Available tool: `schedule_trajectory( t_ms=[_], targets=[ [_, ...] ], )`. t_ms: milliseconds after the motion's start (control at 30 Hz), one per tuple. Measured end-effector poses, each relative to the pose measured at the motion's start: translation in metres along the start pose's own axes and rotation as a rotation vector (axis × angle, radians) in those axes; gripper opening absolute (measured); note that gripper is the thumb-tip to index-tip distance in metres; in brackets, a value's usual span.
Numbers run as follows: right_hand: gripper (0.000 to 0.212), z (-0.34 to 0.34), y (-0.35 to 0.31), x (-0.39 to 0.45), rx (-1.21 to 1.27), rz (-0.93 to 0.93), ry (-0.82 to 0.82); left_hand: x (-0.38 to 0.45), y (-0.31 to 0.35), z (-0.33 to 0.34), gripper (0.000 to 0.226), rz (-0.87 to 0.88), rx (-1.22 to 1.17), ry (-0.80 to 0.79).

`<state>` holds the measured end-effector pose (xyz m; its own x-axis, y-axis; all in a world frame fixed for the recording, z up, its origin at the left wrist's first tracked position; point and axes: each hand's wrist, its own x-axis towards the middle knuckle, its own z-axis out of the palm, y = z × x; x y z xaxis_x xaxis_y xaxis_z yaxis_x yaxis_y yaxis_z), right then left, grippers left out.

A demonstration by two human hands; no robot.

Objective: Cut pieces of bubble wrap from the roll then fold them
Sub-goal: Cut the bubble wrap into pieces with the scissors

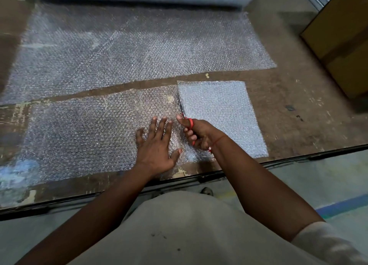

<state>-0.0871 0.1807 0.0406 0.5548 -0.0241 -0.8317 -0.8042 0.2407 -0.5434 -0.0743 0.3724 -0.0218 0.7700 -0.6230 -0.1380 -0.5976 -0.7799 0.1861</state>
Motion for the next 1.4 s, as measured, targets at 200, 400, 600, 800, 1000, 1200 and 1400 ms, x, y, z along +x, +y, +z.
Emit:
schedule_trajectory(
  t_ms=[200, 400, 600, 800, 1000, 1200, 1400],
  targets=[
    [0.055, 0.000, -0.006, -0.008, 0.053, 0.020, -0.006, 0.006, 0.006, -0.010, 0.103, -0.058, -0.035, 0.014],
    [0.063, -0.007, -0.015, -0.005, 0.001, 0.073, -0.048, 0.038, 0.018, -0.023, 0.111, -0.150, -0.054, 0.016],
    [0.064, -0.015, -0.018, -0.004, -0.074, 0.109, -0.038, 0.062, 0.015, -0.022, 0.116, -0.132, -0.089, -0.041],
    [0.065, -0.016, -0.022, -0.002, -0.102, 0.135, -0.044, 0.067, 0.006, -0.022, 0.113, -0.121, -0.125, -0.014],
    [0.065, -0.021, -0.028, -0.002, -0.102, 0.157, -0.035, 0.073, 0.005, -0.022, 0.112, -0.077, -0.073, -0.014],
    [0.065, -0.022, -0.028, -0.001, -0.106, 0.161, -0.033, 0.075, 0.010, -0.022, 0.124, -0.087, -0.041, -0.054],
    [0.063, -0.019, -0.026, 0.003, -0.084, 0.146, -0.006, 0.073, 0.012, -0.014, 0.130, -0.128, 0.041, -0.108]
  ],
)
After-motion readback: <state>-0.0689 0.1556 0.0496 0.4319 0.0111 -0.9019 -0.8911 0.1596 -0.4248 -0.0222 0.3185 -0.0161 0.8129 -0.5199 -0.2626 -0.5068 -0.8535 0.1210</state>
